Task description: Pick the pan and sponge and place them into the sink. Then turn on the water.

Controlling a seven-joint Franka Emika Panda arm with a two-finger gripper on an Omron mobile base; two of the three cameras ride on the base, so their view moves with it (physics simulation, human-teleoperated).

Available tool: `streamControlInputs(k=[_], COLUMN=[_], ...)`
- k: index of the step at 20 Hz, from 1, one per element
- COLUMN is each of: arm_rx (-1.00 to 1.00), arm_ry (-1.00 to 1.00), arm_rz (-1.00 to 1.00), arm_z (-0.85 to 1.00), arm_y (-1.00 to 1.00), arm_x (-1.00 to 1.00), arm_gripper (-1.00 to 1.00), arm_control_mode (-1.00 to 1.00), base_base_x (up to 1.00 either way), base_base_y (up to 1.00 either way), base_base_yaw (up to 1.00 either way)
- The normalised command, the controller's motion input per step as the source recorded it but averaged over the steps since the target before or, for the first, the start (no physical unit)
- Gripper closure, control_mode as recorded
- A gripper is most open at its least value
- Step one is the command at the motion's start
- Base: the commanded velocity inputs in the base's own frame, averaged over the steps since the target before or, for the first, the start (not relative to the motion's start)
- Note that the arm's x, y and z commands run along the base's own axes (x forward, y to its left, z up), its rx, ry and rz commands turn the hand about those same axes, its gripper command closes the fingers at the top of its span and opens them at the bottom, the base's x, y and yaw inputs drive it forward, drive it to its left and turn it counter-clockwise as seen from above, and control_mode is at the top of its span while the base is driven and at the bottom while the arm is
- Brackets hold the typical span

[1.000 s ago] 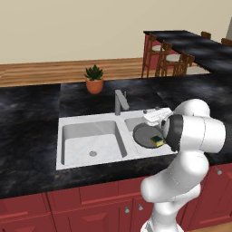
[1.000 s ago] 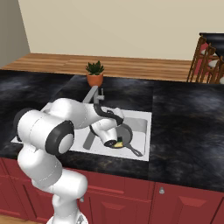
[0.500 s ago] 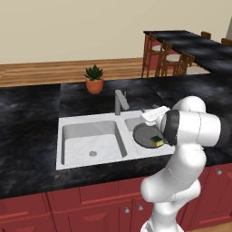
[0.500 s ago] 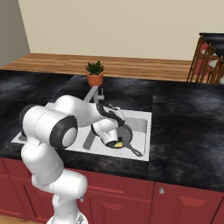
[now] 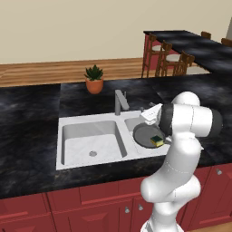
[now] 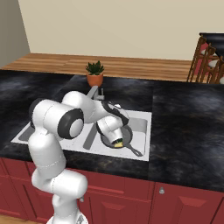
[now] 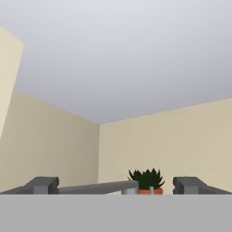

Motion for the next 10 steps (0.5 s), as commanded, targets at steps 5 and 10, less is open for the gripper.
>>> streamControlInputs(k=[5, 10], arm_rx=[0.01, 0.0], arm_ry=[-0.01, -0.01], arm_rz=[0.07, 0.0], arm_z=[0.0, 0.0], arm_y=[0.0, 0.15], arm_x=[0.2, 0.17], arm_gripper=[-1.0, -1.0], arm_control_mode=[-1.0, -1.0], base_base_x=[0.0, 0.0], base_base_y=[0.0, 0.0], base_base_yaw=[0.0, 0.0])
